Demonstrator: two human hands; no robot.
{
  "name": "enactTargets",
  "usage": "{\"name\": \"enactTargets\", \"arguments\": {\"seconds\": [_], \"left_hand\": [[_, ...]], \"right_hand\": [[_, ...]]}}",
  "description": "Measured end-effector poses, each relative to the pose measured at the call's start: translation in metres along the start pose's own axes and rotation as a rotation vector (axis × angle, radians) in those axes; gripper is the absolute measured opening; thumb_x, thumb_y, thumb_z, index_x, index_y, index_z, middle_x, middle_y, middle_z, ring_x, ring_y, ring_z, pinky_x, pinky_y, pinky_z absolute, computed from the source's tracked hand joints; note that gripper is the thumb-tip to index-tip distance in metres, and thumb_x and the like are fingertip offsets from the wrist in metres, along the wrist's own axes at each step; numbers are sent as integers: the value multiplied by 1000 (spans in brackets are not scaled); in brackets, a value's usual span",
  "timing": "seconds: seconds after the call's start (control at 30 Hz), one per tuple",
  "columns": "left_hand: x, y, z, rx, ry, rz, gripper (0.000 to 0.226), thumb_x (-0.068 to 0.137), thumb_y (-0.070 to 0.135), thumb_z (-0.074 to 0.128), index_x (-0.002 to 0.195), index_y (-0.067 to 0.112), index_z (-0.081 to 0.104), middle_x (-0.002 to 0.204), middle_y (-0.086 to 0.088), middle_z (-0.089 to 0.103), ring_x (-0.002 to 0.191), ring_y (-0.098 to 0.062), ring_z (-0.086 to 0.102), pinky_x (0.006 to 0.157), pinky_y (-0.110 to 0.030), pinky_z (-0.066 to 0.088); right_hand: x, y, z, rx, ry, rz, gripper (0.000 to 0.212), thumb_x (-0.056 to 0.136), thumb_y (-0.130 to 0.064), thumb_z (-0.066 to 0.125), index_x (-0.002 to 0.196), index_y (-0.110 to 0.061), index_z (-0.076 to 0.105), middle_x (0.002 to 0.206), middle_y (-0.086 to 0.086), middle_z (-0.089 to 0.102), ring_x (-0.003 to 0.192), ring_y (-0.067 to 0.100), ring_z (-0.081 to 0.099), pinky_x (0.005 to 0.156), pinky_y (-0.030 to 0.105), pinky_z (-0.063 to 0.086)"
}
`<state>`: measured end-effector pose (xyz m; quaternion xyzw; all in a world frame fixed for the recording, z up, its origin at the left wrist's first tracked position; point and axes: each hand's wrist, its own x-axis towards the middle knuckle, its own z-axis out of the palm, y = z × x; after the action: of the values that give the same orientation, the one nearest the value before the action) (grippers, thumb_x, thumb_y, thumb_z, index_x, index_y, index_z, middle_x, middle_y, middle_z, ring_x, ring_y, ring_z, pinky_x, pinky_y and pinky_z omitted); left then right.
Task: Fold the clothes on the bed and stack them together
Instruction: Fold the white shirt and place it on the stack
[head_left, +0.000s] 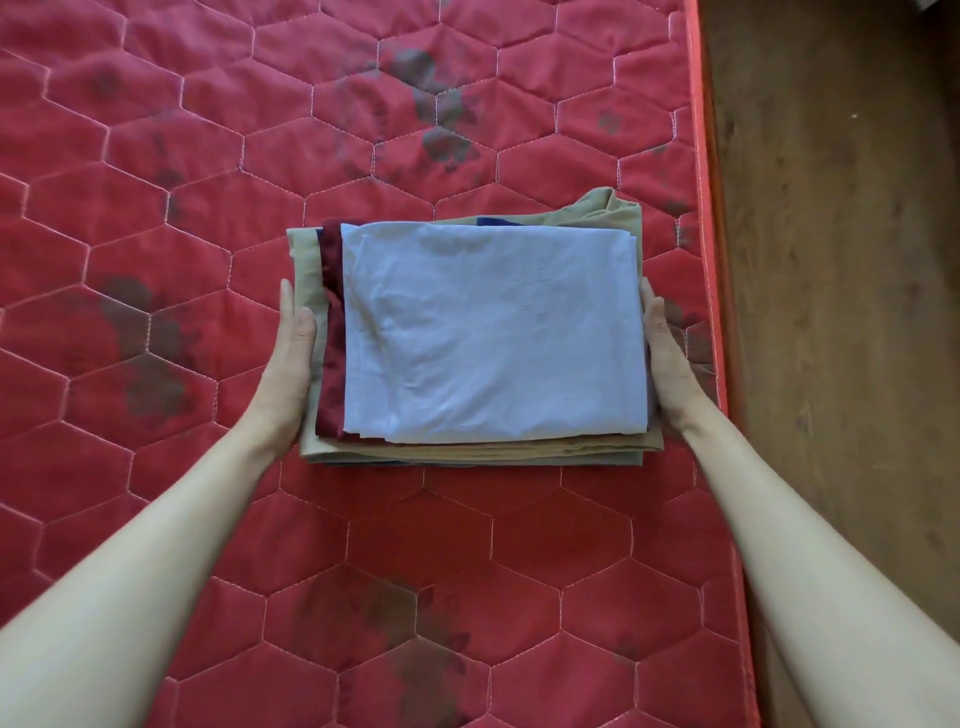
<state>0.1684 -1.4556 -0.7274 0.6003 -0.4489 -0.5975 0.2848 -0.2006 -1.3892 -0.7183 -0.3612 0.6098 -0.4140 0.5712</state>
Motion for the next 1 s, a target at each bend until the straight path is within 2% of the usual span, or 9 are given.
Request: {"name": "enactTargets", "arguments": {"seconds": [0.07, 0.17, 0.33, 0.47, 0.57, 0.7, 0.77, 0.9, 1.0], "left_hand": [[-3, 5, 2, -30, -36, 52, 82, 83, 79, 40, 148, 50, -1, 160, 19, 13, 145, -2, 20, 119, -46, 20], [-4, 8, 4, -49, -72, 79, 88, 81, 78, 45, 149, 48, -3, 159, 22, 10, 144, 0, 18, 119, -45, 19], [-3, 12, 9, -35, -92, 119, 71, 93, 67, 38, 150, 48, 1, 157, 26, 13, 143, 3, 20, 119, -44, 22], [-14, 15, 8, 39, -108, 169, 79, 91, 58, 43, 151, 42, -5, 157, 29, 6, 141, 10, 15, 119, -29, 19], [-29, 17, 8, 76, -140, 197, 78, 97, 41, 51, 151, 42, -5, 156, 28, 4, 139, 16, 13, 110, -7, 21], [-57, 17, 12, 71, -149, 210, 75, 96, 9, 50, 154, 27, 6, 152, 28, 12, 130, 26, 19, 95, 6, 24], [-73, 15, 14, 39, -137, 189, 75, 92, 9, 54, 152, 27, 12, 142, 36, 23, 126, 27, 23, 92, 6, 26], [-101, 10, 14, -1, -129, 140, 80, 81, 23, 59, 149, 36, 18, 137, 43, 28, 129, 23, 26, 92, 5, 28], [-120, 9, 14, 0, -123, 118, 82, 80, 23, 60, 149, 35, 20, 136, 44, 29, 128, 24, 26, 91, 5, 29]], "right_hand": [[-4, -6, -1, -23, -8, 7, 63, 91, -64, 45, 147, -42, 29, 148, -9, 43, 136, 16, 43, 102, 35, 47], [-8, -13, -1, -114, -7, 65, 78, 78, -67, 62, 145, -47, 29, 144, -17, 47, 131, 10, 48, 95, 26, 50], [-10, -9, 4, -173, 19, 52, 88, 71, -71, 64, 146, -47, 27, 138, -20, 52, 124, 7, 54, 103, 41, 47], [-23, -11, 11, -220, 77, 3, 79, 75, -62, 61, 140, -63, 17, 130, -43, 45, 124, -5, 49, 106, 41, 43], [-42, -12, 19, -230, 116, -59, 75, 77, -55, 62, 141, -57, 25, 136, -28, 49, 128, 5, 48, 105, 43, 44], [-76, 0, 27, -171, 171, -66, 79, 72, -53, 67, 143, -47, 33, 139, -6, 50, 127, 14, 50, 103, 48, 45], [-93, 7, 30, -143, 203, -71, 80, 71, -51, 68, 143, -46, 34, 142, -5, 48, 129, 14, 49, 105, 48, 44], [-124, 17, 34, -166, 219, -111, 84, 76, -49, 68, 147, -50, 23, 149, -19, 39, 135, 7, 42, 107, 39, 42], [-144, 16, 36, -210, 236, -96, 89, 76, -53, 69, 148, -51, 17, 153, -18, 33, 138, 9, 37, 111, 48, 38]]}}
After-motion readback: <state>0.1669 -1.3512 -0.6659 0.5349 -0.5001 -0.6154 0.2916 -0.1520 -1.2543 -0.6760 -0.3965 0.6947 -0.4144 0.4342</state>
